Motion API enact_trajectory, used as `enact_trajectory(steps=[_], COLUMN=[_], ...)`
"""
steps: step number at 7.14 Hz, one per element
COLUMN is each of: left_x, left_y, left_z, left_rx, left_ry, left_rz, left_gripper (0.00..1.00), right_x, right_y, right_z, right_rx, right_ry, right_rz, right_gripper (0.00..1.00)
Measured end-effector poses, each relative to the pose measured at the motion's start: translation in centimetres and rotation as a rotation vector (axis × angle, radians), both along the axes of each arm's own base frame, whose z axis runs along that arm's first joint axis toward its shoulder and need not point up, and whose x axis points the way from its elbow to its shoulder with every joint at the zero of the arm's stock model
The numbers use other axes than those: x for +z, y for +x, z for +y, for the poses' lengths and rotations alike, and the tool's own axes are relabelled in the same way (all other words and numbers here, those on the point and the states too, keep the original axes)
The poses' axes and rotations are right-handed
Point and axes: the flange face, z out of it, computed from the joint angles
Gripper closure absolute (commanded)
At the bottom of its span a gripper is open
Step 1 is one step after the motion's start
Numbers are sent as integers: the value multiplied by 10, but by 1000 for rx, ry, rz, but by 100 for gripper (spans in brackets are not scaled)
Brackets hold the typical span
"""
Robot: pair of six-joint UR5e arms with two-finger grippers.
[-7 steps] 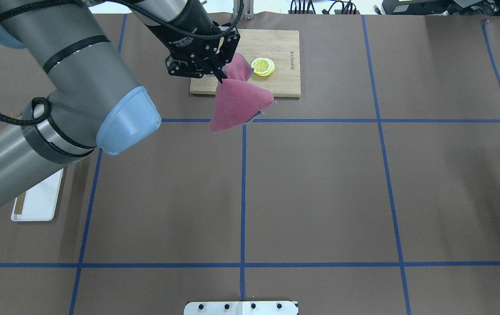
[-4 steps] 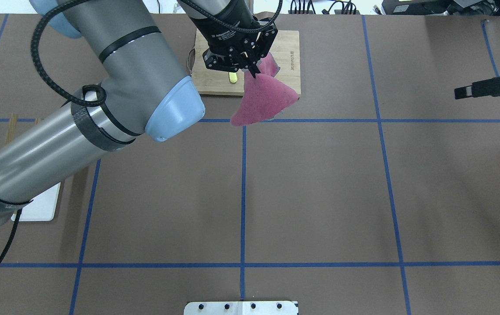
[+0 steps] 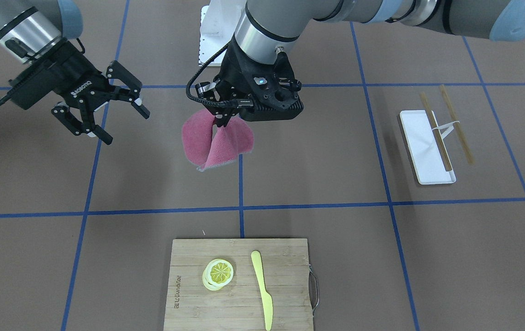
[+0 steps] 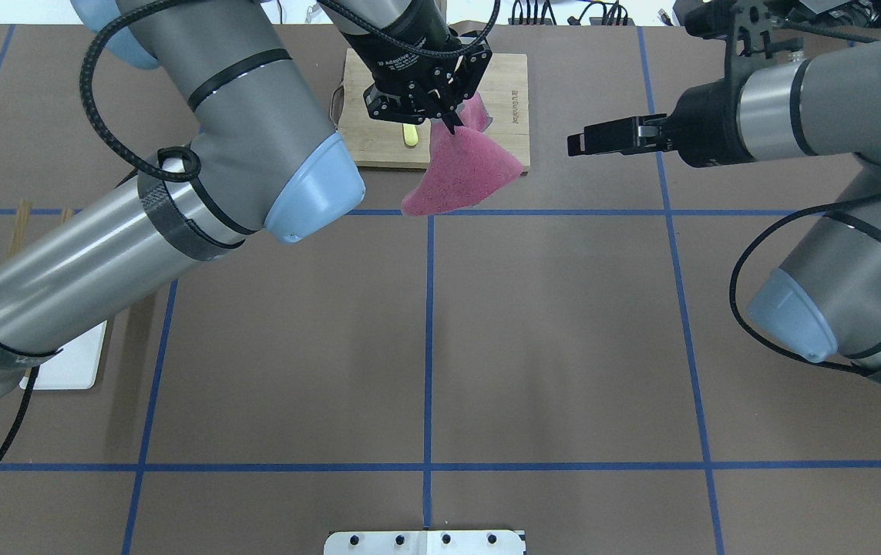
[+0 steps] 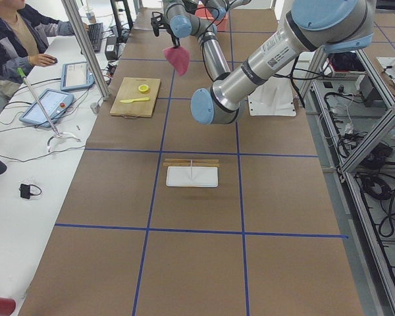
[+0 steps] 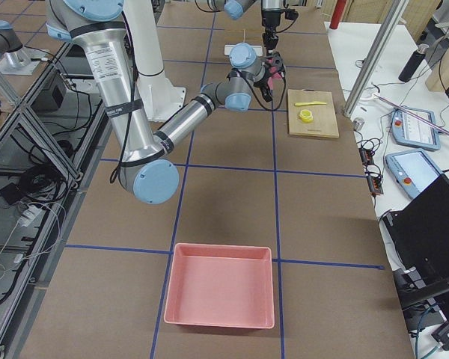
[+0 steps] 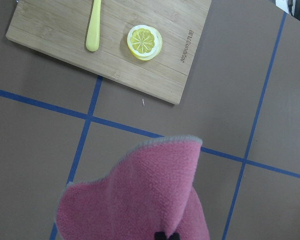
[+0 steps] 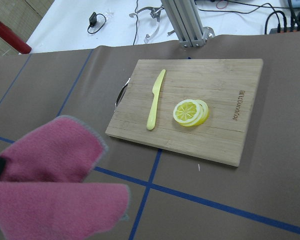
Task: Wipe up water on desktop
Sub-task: 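Hold the cloth with the left gripper while the right gripper reaches toward it, then close the right gripper on the cloth while the left gripper opens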
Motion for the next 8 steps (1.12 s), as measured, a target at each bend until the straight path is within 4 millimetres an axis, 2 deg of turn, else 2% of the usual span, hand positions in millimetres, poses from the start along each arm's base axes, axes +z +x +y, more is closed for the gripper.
enact_trajectory(steps=[1,3,6,7,8], left_x=[0,2,6,5,4], left_y=[-1,-2,1,4,7], left_z=[0,1,6,10,16], left_rx=[-1,0,11,17,26], left_ry=[2,-3,-5,-3,4], left_rz=[2,5,7,11,18], left_gripper=[100,100,100,100,100], right_x=[-17,-37,-50,-57,-60], right_y=[-19,-47,-86,-97,-104], right_z=[5,17,43,52,58], right_rx=[22,50,90,98,109], right_ry=[72,187,305,320,327], right_rz=[10,34,74,69,68], right_gripper=[9,8,9,14,28])
